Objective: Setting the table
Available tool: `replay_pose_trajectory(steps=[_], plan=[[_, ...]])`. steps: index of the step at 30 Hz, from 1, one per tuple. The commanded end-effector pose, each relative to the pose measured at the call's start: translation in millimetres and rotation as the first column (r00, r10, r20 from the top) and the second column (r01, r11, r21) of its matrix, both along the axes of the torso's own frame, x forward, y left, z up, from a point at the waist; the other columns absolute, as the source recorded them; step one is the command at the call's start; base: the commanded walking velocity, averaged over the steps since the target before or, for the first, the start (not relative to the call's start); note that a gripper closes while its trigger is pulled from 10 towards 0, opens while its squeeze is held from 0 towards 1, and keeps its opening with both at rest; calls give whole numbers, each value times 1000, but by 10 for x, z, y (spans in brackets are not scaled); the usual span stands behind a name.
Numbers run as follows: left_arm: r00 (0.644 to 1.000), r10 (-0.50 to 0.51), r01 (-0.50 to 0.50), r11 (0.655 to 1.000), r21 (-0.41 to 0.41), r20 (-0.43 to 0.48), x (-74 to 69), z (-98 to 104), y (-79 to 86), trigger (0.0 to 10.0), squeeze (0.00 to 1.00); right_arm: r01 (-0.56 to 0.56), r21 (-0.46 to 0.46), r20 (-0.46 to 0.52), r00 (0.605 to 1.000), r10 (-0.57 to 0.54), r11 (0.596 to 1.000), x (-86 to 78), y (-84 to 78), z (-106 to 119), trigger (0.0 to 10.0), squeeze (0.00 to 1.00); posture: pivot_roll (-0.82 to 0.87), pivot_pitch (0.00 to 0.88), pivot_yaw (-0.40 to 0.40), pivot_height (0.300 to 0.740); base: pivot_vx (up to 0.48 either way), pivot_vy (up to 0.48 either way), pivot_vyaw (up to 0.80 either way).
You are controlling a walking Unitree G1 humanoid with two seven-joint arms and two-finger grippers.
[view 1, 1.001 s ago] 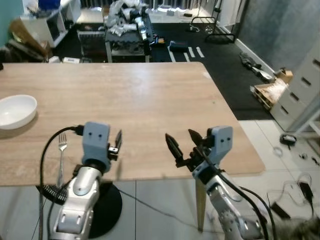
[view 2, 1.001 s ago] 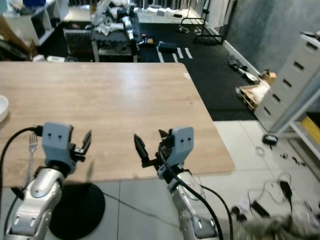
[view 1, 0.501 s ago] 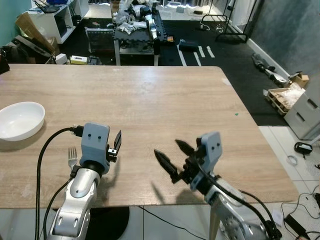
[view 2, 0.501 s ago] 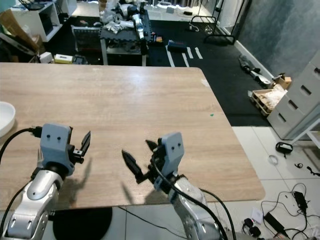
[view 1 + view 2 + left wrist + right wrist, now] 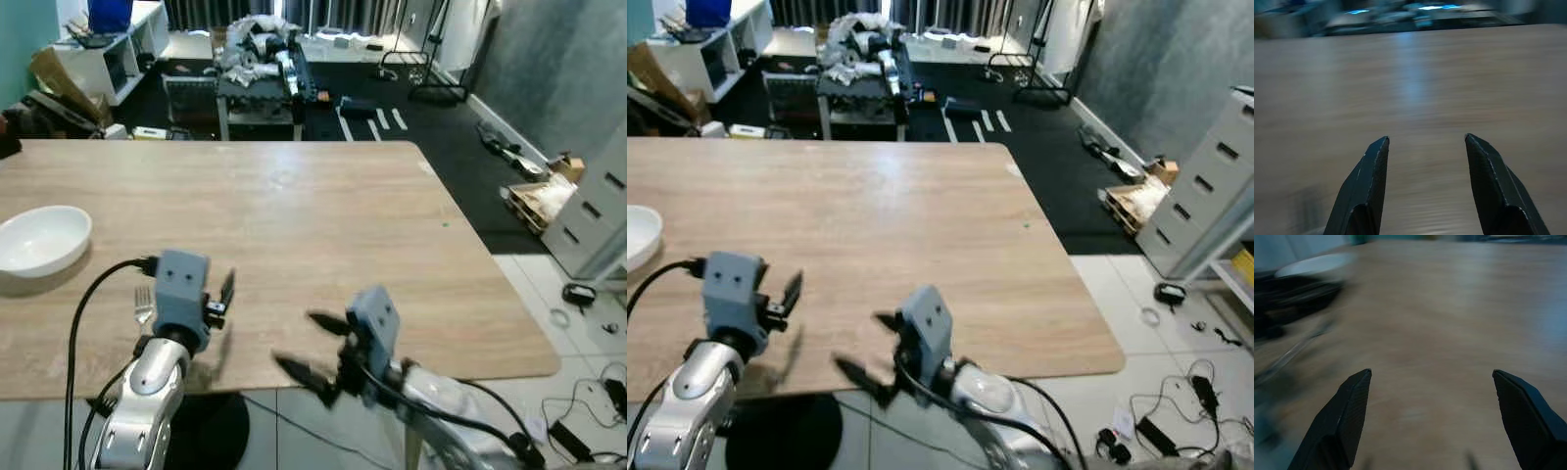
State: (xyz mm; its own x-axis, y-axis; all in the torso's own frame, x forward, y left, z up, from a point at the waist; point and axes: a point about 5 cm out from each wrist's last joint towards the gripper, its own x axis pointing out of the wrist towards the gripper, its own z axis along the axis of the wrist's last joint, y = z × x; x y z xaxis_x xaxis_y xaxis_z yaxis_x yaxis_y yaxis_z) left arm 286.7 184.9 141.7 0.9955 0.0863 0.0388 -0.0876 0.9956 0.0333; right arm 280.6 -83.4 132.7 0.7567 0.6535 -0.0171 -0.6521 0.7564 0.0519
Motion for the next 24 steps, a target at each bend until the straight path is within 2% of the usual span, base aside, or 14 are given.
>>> replay_pose_trajectory(steps=[1,4,6,7,10,13,15,17,19,24], plan=[[994,106,-107,994,-20,-39,-31,-81,179,10000,0,117,0,-3,993,-117,993,81,-155,-29,10000,0,22,0,35,740,0,0,0],[988,151,-152,988,-22,-41,-45,-83,253,10000,0,169,10,-4,986,-169,986,130,-220,-17,10000,0,22,0,35,740,0,0,0],[967,250,-252,967,-40,-50,-86,-87,409,10000,0,304,32,1,953,-304,952,256,-401,18,10000,0,30,0,35,740,0,0,0],[967,250,-252,967,-40,-50,-86,-87,409,10000,0,304,32,1,953,-304,952,256,-401,18,10000,0,30,0,35,740,0,0,0],[950,300,-307,947,-88,-88,-132,-125,492,10000,0,427,45,23,903,-428,903,380,-612,95,10000,0,33,0,32,740,0,0,0],[956,251,-271,954,-127,-154,-168,-228,420,10000,0,470,50,46,880,-472,881,438,-717,155,10000,0,31,0,32,740,0,0,0],[955,238,-264,954,-142,-175,-177,-265,395,10000,0,479,53,53,875,-482,876,458,-725,156,10000,0,31,0,32,740,0,0,0],[948,212,-258,949,-181,-238,-217,-377,350,10000,0,492,58,62,867,-495,869,488,-734,154,10000,0,28,0,33,740,0,0,0],[939,177,-246,945,-216,-295,-281,-535,318,10000,0,486,59,65,870,-489,872,495,-720,147,10000,0,26,0,29,740,0,0,0],[932,140,-225,946,-233,-333,-329,-665,304,10000,0,469,62,64,879,-473,881,489,-683,138,10000,0,25,0,28,740,0,0,0]])
